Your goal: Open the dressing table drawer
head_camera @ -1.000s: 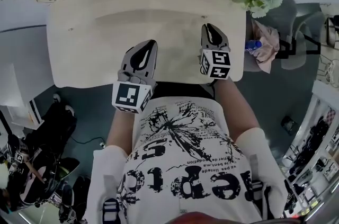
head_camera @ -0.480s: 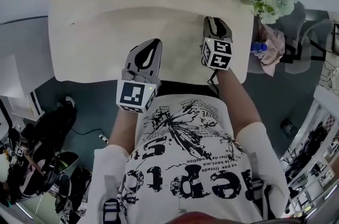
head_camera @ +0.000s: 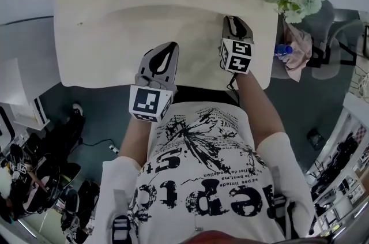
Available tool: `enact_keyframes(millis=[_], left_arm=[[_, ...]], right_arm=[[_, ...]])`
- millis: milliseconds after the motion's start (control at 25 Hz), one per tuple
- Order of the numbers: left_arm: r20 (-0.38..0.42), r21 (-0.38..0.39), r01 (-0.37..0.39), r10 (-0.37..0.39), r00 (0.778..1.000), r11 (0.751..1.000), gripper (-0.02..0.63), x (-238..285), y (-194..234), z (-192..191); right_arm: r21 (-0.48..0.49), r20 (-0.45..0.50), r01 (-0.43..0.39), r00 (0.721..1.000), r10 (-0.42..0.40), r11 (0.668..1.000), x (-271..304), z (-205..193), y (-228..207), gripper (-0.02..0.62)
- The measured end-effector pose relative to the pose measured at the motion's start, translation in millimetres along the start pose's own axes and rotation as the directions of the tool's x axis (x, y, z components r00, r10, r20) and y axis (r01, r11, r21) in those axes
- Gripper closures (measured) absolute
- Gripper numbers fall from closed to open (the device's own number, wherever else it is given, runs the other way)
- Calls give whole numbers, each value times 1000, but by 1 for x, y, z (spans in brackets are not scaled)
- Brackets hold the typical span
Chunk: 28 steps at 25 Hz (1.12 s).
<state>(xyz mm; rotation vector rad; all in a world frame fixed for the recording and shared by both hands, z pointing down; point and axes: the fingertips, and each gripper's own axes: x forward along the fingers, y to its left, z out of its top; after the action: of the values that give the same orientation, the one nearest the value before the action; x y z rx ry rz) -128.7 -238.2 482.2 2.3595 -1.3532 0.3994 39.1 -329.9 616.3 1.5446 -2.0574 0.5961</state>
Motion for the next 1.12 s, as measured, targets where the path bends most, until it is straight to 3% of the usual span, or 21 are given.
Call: enact_keyframes(millis=[1120], left_arm=[[-17,69,79,-78,997,994,586,-16,-30,0]], right_arm=[[26,-31,-30,999,31,999,-52,-45,18,489]])
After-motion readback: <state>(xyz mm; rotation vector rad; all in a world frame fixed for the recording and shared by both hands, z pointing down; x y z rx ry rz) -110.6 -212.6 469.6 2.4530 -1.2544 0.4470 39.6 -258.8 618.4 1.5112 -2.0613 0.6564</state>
